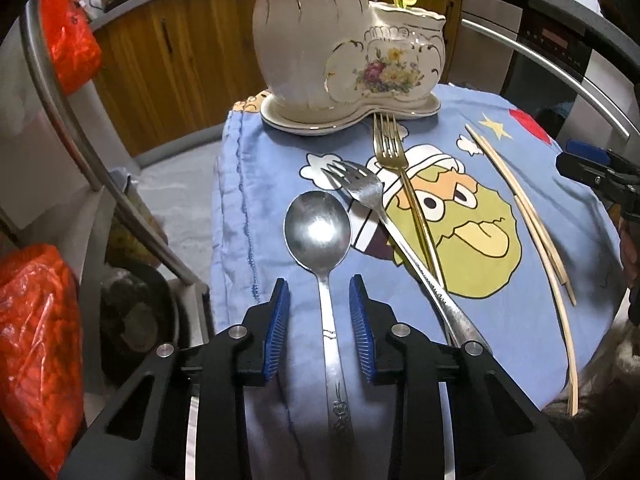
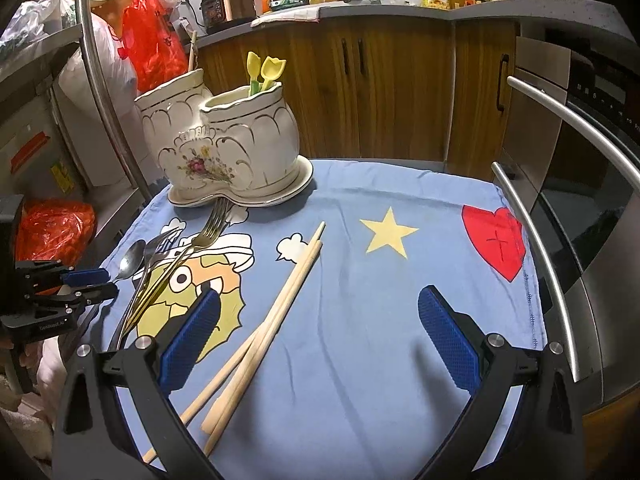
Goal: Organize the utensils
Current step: 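Lower the left tool onto a metal spoon and close it, then lower the right tool onto a wooden chopstick and close it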
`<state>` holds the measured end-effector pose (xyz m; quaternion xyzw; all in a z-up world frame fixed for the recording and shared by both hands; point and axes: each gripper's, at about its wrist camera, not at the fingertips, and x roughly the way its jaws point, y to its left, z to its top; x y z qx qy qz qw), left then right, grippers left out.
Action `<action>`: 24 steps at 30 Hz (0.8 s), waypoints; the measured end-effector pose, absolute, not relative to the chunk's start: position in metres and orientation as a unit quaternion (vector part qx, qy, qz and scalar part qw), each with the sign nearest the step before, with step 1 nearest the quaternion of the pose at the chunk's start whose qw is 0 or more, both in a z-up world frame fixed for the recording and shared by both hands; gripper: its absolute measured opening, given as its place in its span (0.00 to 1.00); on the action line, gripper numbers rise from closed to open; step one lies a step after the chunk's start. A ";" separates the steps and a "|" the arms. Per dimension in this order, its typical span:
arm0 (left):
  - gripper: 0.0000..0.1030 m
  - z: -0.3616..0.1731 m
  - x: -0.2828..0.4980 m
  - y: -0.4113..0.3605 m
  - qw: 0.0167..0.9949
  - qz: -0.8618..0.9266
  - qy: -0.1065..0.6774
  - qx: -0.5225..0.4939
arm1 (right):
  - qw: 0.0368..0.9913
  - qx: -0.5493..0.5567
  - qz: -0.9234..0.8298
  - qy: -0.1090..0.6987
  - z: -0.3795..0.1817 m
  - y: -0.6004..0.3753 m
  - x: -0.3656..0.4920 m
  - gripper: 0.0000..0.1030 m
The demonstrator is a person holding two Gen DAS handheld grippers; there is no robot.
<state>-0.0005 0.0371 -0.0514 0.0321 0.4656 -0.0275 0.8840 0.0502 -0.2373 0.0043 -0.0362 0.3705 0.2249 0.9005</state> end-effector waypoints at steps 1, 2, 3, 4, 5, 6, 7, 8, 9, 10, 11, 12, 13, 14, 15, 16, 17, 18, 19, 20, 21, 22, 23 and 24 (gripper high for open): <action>0.27 -0.052 0.000 0.037 0.882 -0.027 0.469 0.032 | 0.900 -0.037 0.225 0.371 0.004 -0.237 0.050 0.95; 0.27 -0.052 -0.001 0.037 0.882 -0.025 0.469 0.034 | 0.900 -0.037 0.226 0.372 0.004 -0.237 0.050 0.95; 0.26 -0.052 0.000 0.035 0.882 -0.023 0.469 0.039 | 0.899 -0.037 0.227 0.372 0.004 -0.237 0.050 0.95; 0.26 -0.052 0.000 0.035 0.882 -0.021 0.470 0.041 | 0.899 -0.038 0.227 0.372 0.004 -0.237 0.049 0.95; 0.25 -0.053 0.001 0.034 0.881 -0.019 0.470 0.045 | 0.899 -0.039 0.227 0.372 0.004 -0.236 0.049 0.95; 0.24 -0.053 0.002 0.033 0.881 -0.019 0.470 0.047 | 0.899 -0.039 0.228 0.373 0.003 -0.236 0.049 0.95; 0.23 -0.053 0.003 0.032 0.880 -0.021 0.472 0.049 | 0.898 -0.039 0.228 0.374 0.003 -0.236 0.049 0.95; 0.20 -0.053 0.004 0.032 0.880 -0.021 0.472 0.049 | 0.897 -0.038 0.229 0.377 0.002 -0.236 0.050 0.95; 0.11 -0.053 0.004 0.032 0.881 -0.022 0.471 0.051 | 0.895 -0.037 0.229 0.380 0.001 -0.235 0.050 0.95; 0.08 -0.053 0.004 0.030 0.881 -0.018 0.468 0.059 | 0.894 -0.035 0.230 0.384 0.000 -0.235 0.051 0.95; 0.07 -0.053 0.004 0.028 0.883 -0.015 0.465 0.065 | 0.892 -0.034 0.231 0.388 -0.001 -0.234 0.052 0.95; 0.07 -0.054 0.004 0.027 0.884 -0.014 0.463 0.067 | 0.890 -0.035 0.230 0.392 -0.003 -0.234 0.053 0.93; 0.07 -0.054 0.003 0.027 0.885 -0.014 0.459 0.069 | 0.889 -0.037 0.226 0.397 -0.004 -0.233 0.054 0.89; 0.06 -0.054 0.003 0.027 0.887 -0.014 0.457 0.066 | 0.887 -0.041 0.223 0.402 -0.006 -0.231 0.054 0.79; 0.06 -0.054 0.004 0.028 0.888 -0.015 0.455 0.062 | 0.885 -0.044 0.224 0.406 -0.008 -0.230 0.054 0.71; 0.06 -0.054 0.004 0.030 0.889 -0.017 0.453 0.055 | 0.882 -0.047 0.225 0.410 -0.009 -0.228 0.055 0.68; 0.06 -0.053 0.004 0.031 0.890 -0.019 0.452 0.050 | 0.881 -0.051 0.226 0.413 -0.010 -0.225 0.054 0.60; 0.06 -0.053 0.003 0.032 0.891 -0.020 0.451 0.046 | 0.880 -0.053 0.226 0.414 -0.010 -0.223 0.054 0.50; 0.06 -0.052 0.003 0.034 0.892 -0.020 0.449 0.039 | 0.880 -0.055 0.225 0.414 -0.010 -0.221 0.054 0.46; 0.06 -0.052 0.003 0.035 0.893 -0.021 0.448 0.036 | 0.880 -0.055 0.224 0.416 -0.010 -0.220 0.054 0.39; 0.06 -0.051 0.002 0.036 0.895 -0.020 0.445 0.032 | 0.879 -0.054 0.223 0.418 -0.010 -0.219 0.055 0.32; 0.06 -0.050 0.002 0.037 0.896 -0.019 0.443 0.029 | 0.878 -0.053 0.222 0.420 -0.009 -0.218 0.056 0.29; 0.06 -0.049 0.001 0.039 0.898 -0.020 0.440 0.025 | 0.877 -0.053 0.221 0.424 -0.009 -0.216 0.057 0.27; 0.06 -0.047 0.001 0.039 0.899 -0.021 0.437 0.021 | 0.874 -0.053 0.224 0.427 -0.009 -0.214 0.056 0.26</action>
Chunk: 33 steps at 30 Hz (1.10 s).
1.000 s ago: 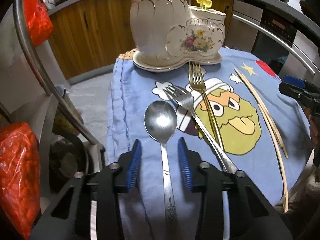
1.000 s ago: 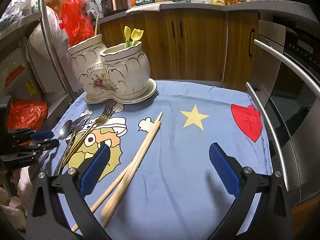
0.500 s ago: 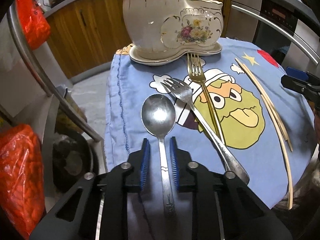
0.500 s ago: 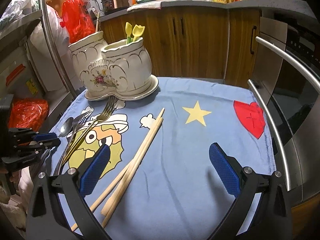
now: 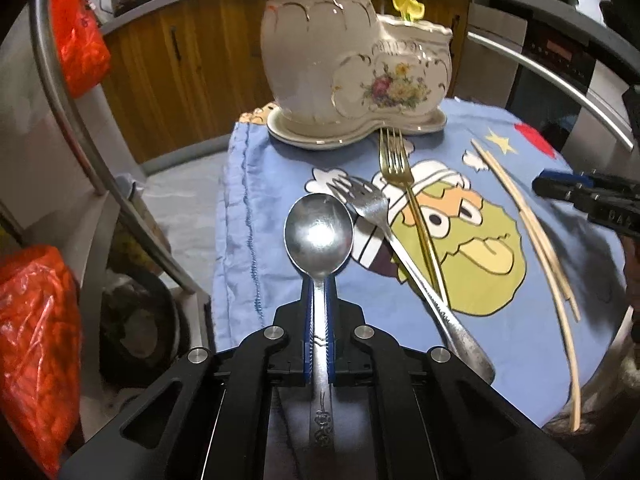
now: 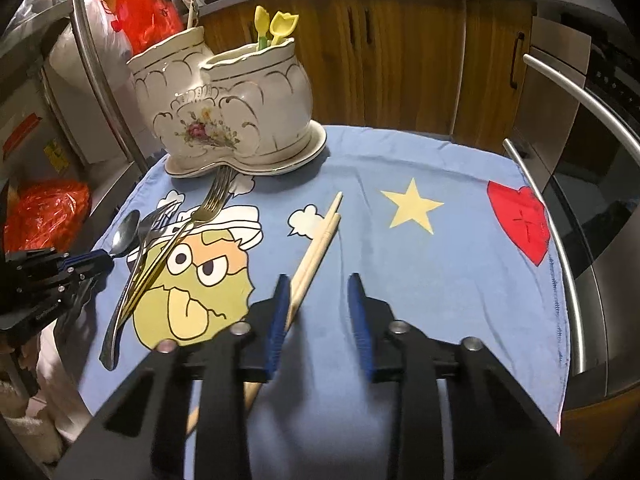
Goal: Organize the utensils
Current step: 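Lower the right tool onto a wooden chopstick and close it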
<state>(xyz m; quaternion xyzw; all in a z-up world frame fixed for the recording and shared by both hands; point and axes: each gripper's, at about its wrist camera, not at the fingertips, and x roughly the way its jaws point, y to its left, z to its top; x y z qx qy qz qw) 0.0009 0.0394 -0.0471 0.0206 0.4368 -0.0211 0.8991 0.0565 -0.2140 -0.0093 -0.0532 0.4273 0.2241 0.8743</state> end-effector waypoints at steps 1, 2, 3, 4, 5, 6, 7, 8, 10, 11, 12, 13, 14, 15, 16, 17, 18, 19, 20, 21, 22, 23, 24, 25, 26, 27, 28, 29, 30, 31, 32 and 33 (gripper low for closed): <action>0.06 -0.045 0.000 0.041 0.901 -0.023 0.432 0.016 | 0.871 -0.055 0.229 0.430 -0.009 -0.212 0.055 0.24; 0.06 -0.042 -0.002 0.041 0.904 -0.025 0.427 0.013 | 0.869 -0.060 0.234 0.432 -0.009 -0.209 0.053 0.23; 0.06 -0.041 -0.003 0.042 0.906 -0.025 0.423 0.013 | 0.865 -0.065 0.241 0.434 -0.009 -0.207 0.050 0.23; 0.06 -0.038 -0.004 0.043 0.908 -0.025 0.417 0.012 | 0.862 -0.067 0.246 0.438 -0.009 -0.205 0.047 0.23; 0.06 -0.036 -0.005 0.043 0.910 -0.026 0.414 0.011 | 0.856 -0.067 0.254 0.446 -0.009 -0.203 0.043 0.23; 0.06 -0.035 -0.005 0.044 0.910 -0.029 0.413 0.009 | 0.850 -0.065 0.259 0.453 -0.010 -0.202 0.041 0.23; 0.06 -0.034 -0.006 0.044 0.911 -0.031 0.411 0.006 | 0.847 -0.065 0.263 0.457 -0.011 -0.200 0.038 0.23; 0.06 -0.033 -0.006 0.044 0.911 -0.033 0.410 0.005 | 0.843 -0.066 0.268 0.462 -0.011 -0.198 0.034 0.23; 0.06 -0.031 -0.007 0.044 0.912 -0.036 0.408 0.004 | 0.834 -0.073 0.281 0.469 -0.011 -0.193 0.022 0.23; 0.06 -0.031 -0.007 0.044 0.913 -0.038 0.407 0.003 | 0.830 -0.077 0.286 0.472 -0.011 -0.191 0.016 0.23; 0.06 -0.030 -0.007 0.044 0.913 -0.039 0.406 0.002 | 0.829 -0.078 0.288 0.473 -0.010 -0.189 0.011 0.23; 0.06 -0.029 -0.008 0.044 0.914 -0.041 0.404 0.002 | 0.826 -0.080 0.290 0.477 -0.009 -0.188 0.006 0.23; 0.06 -0.029 -0.008 0.044 0.915 -0.042 0.402 0.002 | 0.824 -0.078 0.292 0.480 -0.008 -0.188 0.002 0.23; 0.06 -0.028 -0.008 0.044 0.915 -0.043 0.401 0.002 | 0.822 -0.076 0.293 0.483 -0.008 -0.187 -0.002 0.23; 0.06 -0.028 -0.009 0.044 0.916 -0.044 0.399 0.002 | 0.819 -0.073 0.294 0.488 -0.007 -0.187 -0.006 0.23; 0.05 -0.028 -0.009 0.044 0.916 -0.044 0.398 0.002 | 0.815 -0.071 0.294 0.493 -0.007 -0.187 -0.010 0.23; 0.05 -0.027 -0.010 0.044 0.917 -0.045 0.396 0.001 | 0.813 -0.073 0.292 0.498 -0.008 -0.186 -0.013 0.23; 0.06 -0.026 -0.011 0.045 0.918 -0.047 0.394 -0.001 | 0.811 -0.076 0.292 0.502 -0.009 -0.185 -0.017 0.23; 0.06 -0.026 -0.011 0.046 0.919 -0.049 0.392 -0.004 | 0.810 -0.079 0.290 0.504 -0.010 -0.183 -0.021 0.23; 0.06 -0.025 -0.012 0.045 0.919 -0.051 0.390 -0.006 | 0.809 -0.082 0.287 0.506 -0.012 -0.182 -0.023 0.23; 0.06 -0.025 -0.013 0.045 0.920 -0.055 0.388 -0.007 | 0.808 -0.084 0.285 0.509 -0.013 -0.181 -0.026 0.23; 0.06 -0.024 -0.014 0.045 0.921 -0.058 0.386 -0.008 | 0.807 -0.086 0.282 0.511 -0.014 -0.179 -0.028 0.23; 0.06 -0.024 -0.014 0.044 0.921 -0.061 0.385 -0.009 | 0.807 -0.088 0.277 0.514 -0.015 -0.177 -0.029 0.23; 0.06 -0.023 -0.015 0.042 0.922 -0.065 0.383 -0.009 | 0.807 -0.089 0.274 0.516 -0.015 -0.176 -0.029 0.23; 0.06 -0.022 -0.017 0.041 0.922 -0.070 0.380 -0.009 | 0.807 -0.091 0.268 0.519 -0.017 -0.174 -0.030 0.23; 0.06 -0.022 -0.017 0.041 0.923 -0.072 0.378 -0.010 | 0.807 -0.091 0.261 0.523 -0.018 -0.173 -0.030 0.23; 0.06 -0.021 -0.018 0.041 0.924 -0.075 0.376 -0.011 | 0.807 -0.089 0.252 0.527 -0.021 -0.172 -0.029 0.23; 0.06 -0.020 -0.019 0.041 0.924 -0.078 0.373 -0.013 | 0.810 -0.086 0.244 0.526 -0.022 -0.171 -0.028 0.22; 0.06 -0.019 -0.020 0.041 0.925 -0.080 0.372 -0.014 | 0.813 -0.087 0.238 0.525 -0.022 -0.169 -0.026 0.22; 0.06 -0.017 -0.021 0.041 0.926 -0.082 0.369 -0.016 | 0.815 -0.090 0.233 0.522 -0.022 -0.166 -0.025 0.22; 0.06 -0.016 -0.022 0.041 0.926 -0.084 0.368 -0.017 | 0.818 -0.092 0.228 0.520 -0.023 -0.164 -0.024 0.22; 0.06 -0.016 -0.022 0.041 0.926 -0.085 0.367 -0.017 | 0.821 -0.095 0.223 0.517 -0.023 -0.162 -0.023 0.21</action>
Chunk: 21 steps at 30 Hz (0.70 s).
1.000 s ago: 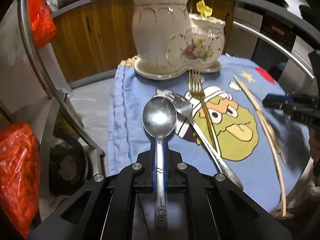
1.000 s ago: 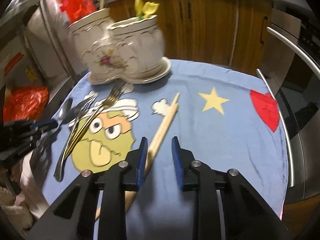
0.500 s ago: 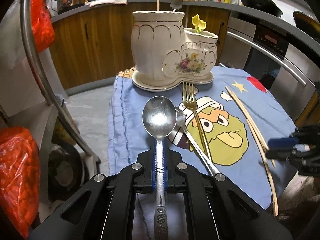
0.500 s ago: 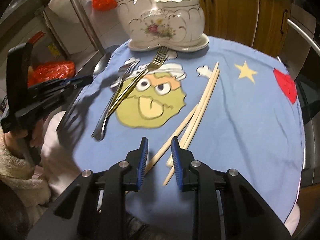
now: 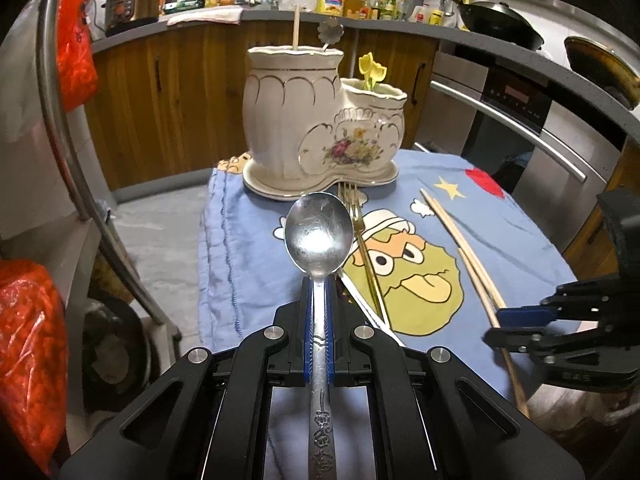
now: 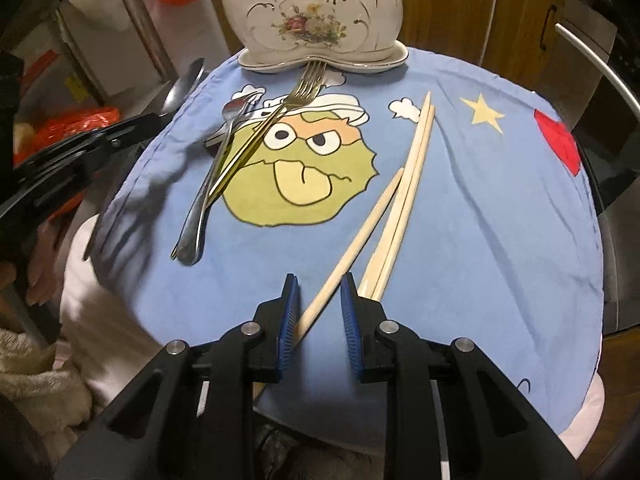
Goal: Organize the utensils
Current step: 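Lower the right tool onto a wooden chopstick and close it, then lift the metal spoon with the left tool while the right tool lifts the chopstick toward the holder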
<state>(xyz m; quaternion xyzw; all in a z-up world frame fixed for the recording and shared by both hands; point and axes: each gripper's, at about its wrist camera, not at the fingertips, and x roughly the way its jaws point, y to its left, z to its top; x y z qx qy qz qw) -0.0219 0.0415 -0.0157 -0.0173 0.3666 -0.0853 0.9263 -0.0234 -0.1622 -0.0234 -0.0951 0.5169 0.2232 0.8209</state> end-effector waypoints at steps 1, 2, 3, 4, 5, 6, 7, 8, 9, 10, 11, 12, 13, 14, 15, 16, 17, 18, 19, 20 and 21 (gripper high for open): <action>0.06 -0.015 -0.023 0.042 0.927 -0.087 0.365 -0.017 | 0.823 -0.099 0.220 0.514 -0.024 -0.161 -0.023 0.20; 0.06 -0.014 -0.024 0.042 0.927 -0.087 0.363 -0.017 | 0.827 -0.110 0.213 0.508 -0.024 -0.158 -0.023 0.17; 0.06 -0.013 -0.024 0.043 0.928 -0.087 0.362 -0.017 | 0.829 -0.113 0.212 0.504 -0.025 -0.158 -0.023 0.16; 0.06 -0.013 -0.025 0.045 0.928 -0.087 0.361 -0.019 | 0.832 -0.115 0.211 0.501 -0.026 -0.157 -0.023 0.16; 0.06 -0.013 -0.025 0.045 0.928 -0.086 0.361 -0.020 | 0.833 -0.119 0.210 0.497 -0.026 -0.156 -0.023 0.14; 0.06 -0.013 -0.026 0.047 0.929 -0.086 0.360 -0.023 | 0.834 -0.120 0.212 0.495 -0.026 -0.156 -0.023 0.10; 0.06 -0.012 -0.026 0.048 0.929 -0.087 0.360 -0.025 | 0.834 -0.115 0.215 0.495 -0.026 -0.157 -0.022 0.07; 0.06 -0.011 -0.027 0.049 0.929 -0.087 0.359 -0.027 | 0.833 -0.107 0.218 0.497 -0.026 -0.159 -0.020 0.06; 0.06 -0.011 -0.027 0.049 0.929 -0.088 0.358 -0.028 | 0.833 -0.101 0.219 0.498 -0.026 -0.161 -0.019 0.06; 0.06 -0.009 -0.028 0.050 0.930 -0.088 0.356 -0.028 | 0.834 -0.092 0.222 0.497 -0.026 -0.163 -0.018 0.06; 0.06 -0.008 -0.028 0.050 0.931 -0.087 0.355 -0.027 | 0.834 -0.082 0.225 0.497 -0.025 -0.166 -0.016 0.06; 0.06 -0.007 -0.029 0.050 0.931 -0.087 0.353 -0.027 | 0.833 -0.078 0.228 0.497 -0.026 -0.167 -0.015 0.06; 0.06 -0.006 -0.029 0.051 0.931 -0.086 0.353 -0.028 | 0.835 -0.072 0.231 0.495 -0.024 -0.168 -0.014 0.06; 0.06 -0.005 -0.030 0.051 0.932 -0.086 0.352 -0.029 | 0.839 -0.067 0.232 0.488 -0.021 -0.170 -0.014 0.06; 0.06 -0.004 -0.030 0.051 0.932 -0.086 0.351 -0.031 | 0.842 -0.064 0.234 0.482 -0.018 -0.171 -0.015 0.06; 0.06 -0.003 -0.030 0.052 0.932 -0.086 0.351 -0.032 | 0.846 -0.056 0.237 0.475 -0.014 -0.173 -0.015 0.06; 0.06 -0.001 -0.030 0.052 0.933 -0.086 0.349 -0.033 | 0.848 -0.051 0.239 0.470 -0.011 -0.174 -0.015 0.06; 0.06 0.000 -0.031 0.053 0.933 -0.086 0.347 -0.035 | 0.853 -0.047 0.241 0.460 -0.006 -0.176 -0.015 0.06; 0.06 0.003 -0.031 0.055 0.934 -0.086 0.344 -0.038 | 0.858 -0.043 0.242 0.451 -0.002 -0.177 -0.014 0.06; 0.06 0.005 -0.031 0.056 0.935 -0.087 0.342 -0.041 | 0.864 -0.038 0.245 0.438 0.003 -0.179 -0.014 0.06; 0.06 0.007 -0.031 0.057 0.936 -0.087 0.338 -0.043 | 0.867 -0.035 0.246 0.432 0.006 -0.180 -0.012 0.06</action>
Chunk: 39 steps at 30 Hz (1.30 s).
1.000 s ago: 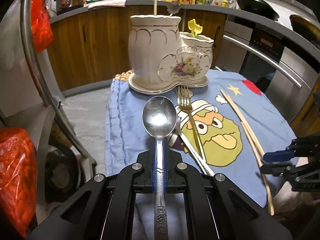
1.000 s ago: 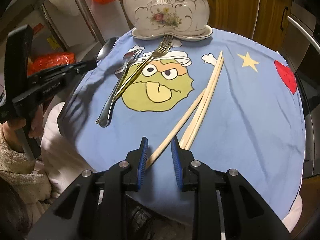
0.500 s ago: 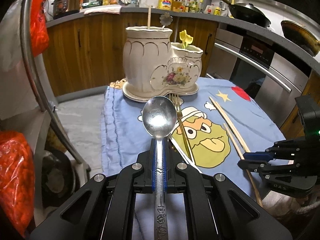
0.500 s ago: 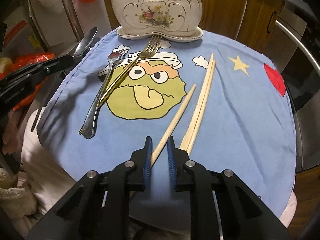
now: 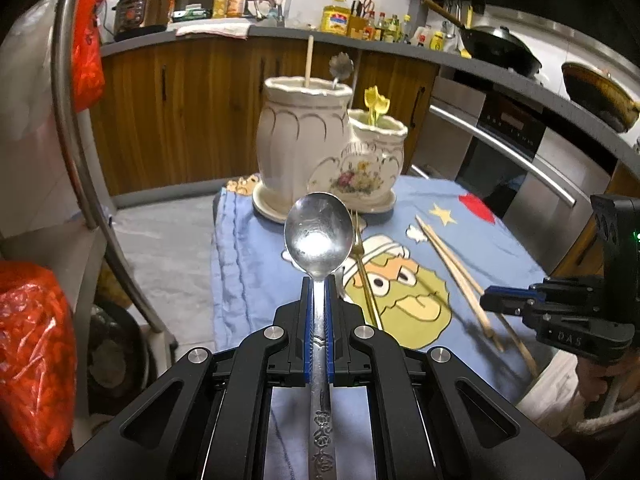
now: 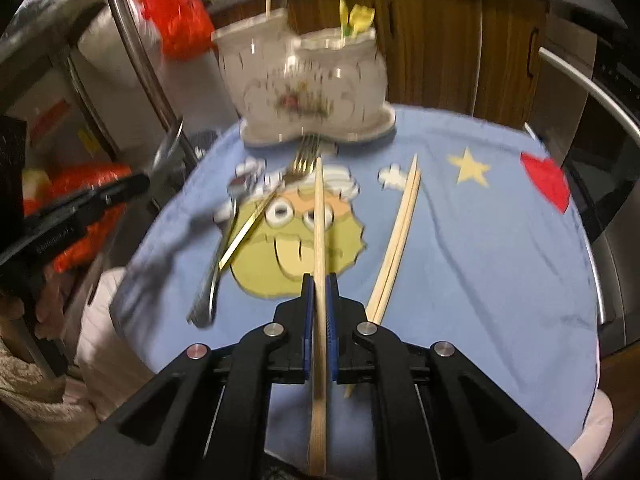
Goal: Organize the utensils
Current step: 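Lift the metal spoon with the left tool while the right tool lifts the chopstick toward the holder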
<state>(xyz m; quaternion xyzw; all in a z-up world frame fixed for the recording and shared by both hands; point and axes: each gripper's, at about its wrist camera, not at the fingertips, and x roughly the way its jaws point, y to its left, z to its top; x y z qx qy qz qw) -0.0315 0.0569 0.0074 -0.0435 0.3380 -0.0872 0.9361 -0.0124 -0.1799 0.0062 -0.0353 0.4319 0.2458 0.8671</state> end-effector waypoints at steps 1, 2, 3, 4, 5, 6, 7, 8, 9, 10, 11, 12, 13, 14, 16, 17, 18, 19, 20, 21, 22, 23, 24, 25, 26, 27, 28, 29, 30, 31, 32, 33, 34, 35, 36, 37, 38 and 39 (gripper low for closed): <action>0.06 0.010 -0.032 0.058 0.938 -0.087 0.333 -0.046 | 0.871 -0.033 0.247 0.423 0.010 -0.181 -0.011 0.06; 0.06 0.013 -0.033 0.059 0.939 -0.086 0.329 -0.046 | 0.874 -0.031 0.249 0.416 0.013 -0.181 -0.010 0.06; 0.06 0.015 -0.033 0.060 0.941 -0.085 0.325 -0.048 | 0.876 -0.029 0.251 0.411 0.015 -0.181 -0.009 0.06; 0.06 0.017 -0.034 0.060 0.942 -0.085 0.322 -0.050 | 0.878 -0.026 0.252 0.406 0.017 -0.182 -0.008 0.06; 0.06 0.020 -0.034 0.061 0.943 -0.085 0.319 -0.051 | 0.880 -0.024 0.254 0.400 0.018 -0.182 -0.008 0.06; 0.06 0.022 -0.035 0.061 0.944 -0.085 0.316 -0.052 | 0.881 -0.024 0.255 0.397 0.019 -0.182 -0.007 0.06; 0.06 0.024 -0.036 0.061 0.944 -0.085 0.313 -0.052 | 0.882 -0.024 0.256 0.395 0.020 -0.182 -0.007 0.06; 0.06 0.026 -0.036 0.061 0.945 -0.087 0.312 -0.054 | 0.882 -0.021 0.259 0.393 0.021 -0.182 -0.005 0.06; 0.06 0.028 -0.036 0.061 0.945 -0.088 0.311 -0.055 | 0.882 -0.020 0.260 0.392 0.022 -0.183 -0.004 0.06; 0.06 0.031 -0.036 0.061 0.945 -0.091 0.309 -0.057 | 0.883 -0.019 0.262 0.388 0.024 -0.183 -0.003 0.06; 0.06 0.034 -0.035 0.062 0.945 -0.093 0.308 -0.060 | 0.885 -0.019 0.264 0.383 0.027 -0.183 -0.001 0.06; 0.06 0.038 -0.033 0.062 0.946 -0.094 0.304 -0.062 | 0.886 -0.018 0.265 0.379 0.029 -0.181 0.001 0.06; 0.06 0.040 -0.032 0.063 0.947 -0.094 0.302 -0.062 | 0.889 -0.017 0.266 0.372 0.032 -0.180 0.003 0.06; 0.06 0.045 -0.030 0.064 0.948 -0.095 0.297 -0.063 | 0.893 -0.013 0.269 0.361 0.039 -0.180 0.006 0.06; 0.06 0.054 -0.025 0.066 0.952 -0.093 0.286 -0.064 | 0.898 -0.008 0.273 0.345 0.047 -0.179 0.012 0.06; 0.06 0.059 -0.021 0.067 0.954 -0.092 0.278 -0.063 | 0.902 -0.005 0.273 0.334 0.054 -0.179 0.018 0.06; 0.06 0.063 -0.019 0.068 0.956 -0.091 0.272 -0.062 | 0.905 -0.001 0.274 0.325 0.059 -0.179 0.023 0.06; 0.06 0.070 -0.013 0.068 0.959 -0.088 0.261 -0.061 | 0.908 0.005 0.274 0.317 0.064 -0.179 0.029 0.06; 0.06 0.078 -0.007 0.069 0.963 -0.086 0.250 -0.060 | 0.911 0.012 0.273 0.308 0.070 -0.180 0.036 0.06; 0.06 0.083 -0.003 0.070 0.965 -0.085 0.242 -0.061 | 0.913 0.020 0.274 0.301 0.075 -0.181 0.043 0.06; 0.06 0.091 0.005 0.072 0.967 -0.084 0.229 -0.066 | 0.915 0.030 0.275 0.293 0.080 -0.182 0.051 0.06; 0.06 0.098 0.013 0.074 0.970 -0.082 0.220 -0.071 | 0.917 0.037 0.275 0.287 0.084 -0.183 0.058 0.06; 0.06 0.102 0.019 0.075 0.970 -0.080 0.215 -0.073 | 0.920 0.046 0.274 0.275 0.090 -0.183 0.068 0.06; 0.06 0.108 0.027 0.075 0.973 -0.077 0.206 -0.075 | 0.922 0.052 0.275 0.267 0.094 -0.183 0.075 0.06; 0.06 0.114 0.037 0.075 0.975 -0.071 0.197 -0.075 | 0.925 0.058 0.274 0.255 0.099 -0.183 0.084 0.06; 0.06 0.118 0.042 0.076 0.976 -0.069 0.192 -0.075 | 0.927 0.061 0.275 0.246 0.103 -0.182 0.090 0.06; 0.06 0.123 0.052 0.076 0.978 -0.067 0.183 -0.075 | 0.930 0.066 0.275 0.236 0.106 -0.182 0.097 0.06; 0.06 0.127 0.061 0.076 0.979 -0.066 0.178 -0.077 | 0.932 0.071 0.274 0.228 0.110 -0.181 0.104 0.06; 0.06 0.131 0.068 0.076 0.980 -0.065 0.172 -0.079 | 0.934 0.078 0.272 0.218 0.114 -0.180 0.115 0.06; 0.06 0.135 0.078 0.074 0.981 -0.068 0.165 -0.080 | 0.935 0.082 0.271 0.213 0.116 -0.180 0.120 0.06; 0.06 0.138 0.086 0.073 0.981 -0.068 0.160 -0.080 | 0.938 0.087 0.268 0.203 0.119 -0.179 0.130 0.06; 0.06 0.140 0.096 0.069 0.983 -0.067 0.154 -0.076 | 0.939 0.091 0.266 0.198 0.121 -0.178 0.138 0.06; 0.06 0.141 0.101 0.068 0.984 -0.067 0.149 -0.075 | 0.939 0.096 0.265 0.195 0.121 -0.177 0.144 0.06; 0.06 0.141 0.108 0.065 0.985 -0.068 0.143 -0.075 | 0.939 0.103 0.266 0.192 0.122 -0.177 0.150 0.06; 0.06 0.141 0.113 0.064 0.985 -0.067 0.139 -0.076 | 0.939 0.108 0.268 0.186 0.122 -0.175 0.156 0.06; 0.06 0.141 0.120 0.062 0.986 -0.066 0.133 -0.079 | 0.940 0.111 0.268 0.180 0.122 -0.174 0.160 0.06; 0.06 0.139 0.127 0.060 0.986 -0.062 0.130 -0.080 | 0.940 0.116 0.269 0.174 0.122 -0.171 0.166 0.06; 0.06 0.138 0.131 0.059 0.987 -0.058 0.128 -0.080 | 0.941 0.118 0.269 0.171 0.121 -0.169 0.169 0.06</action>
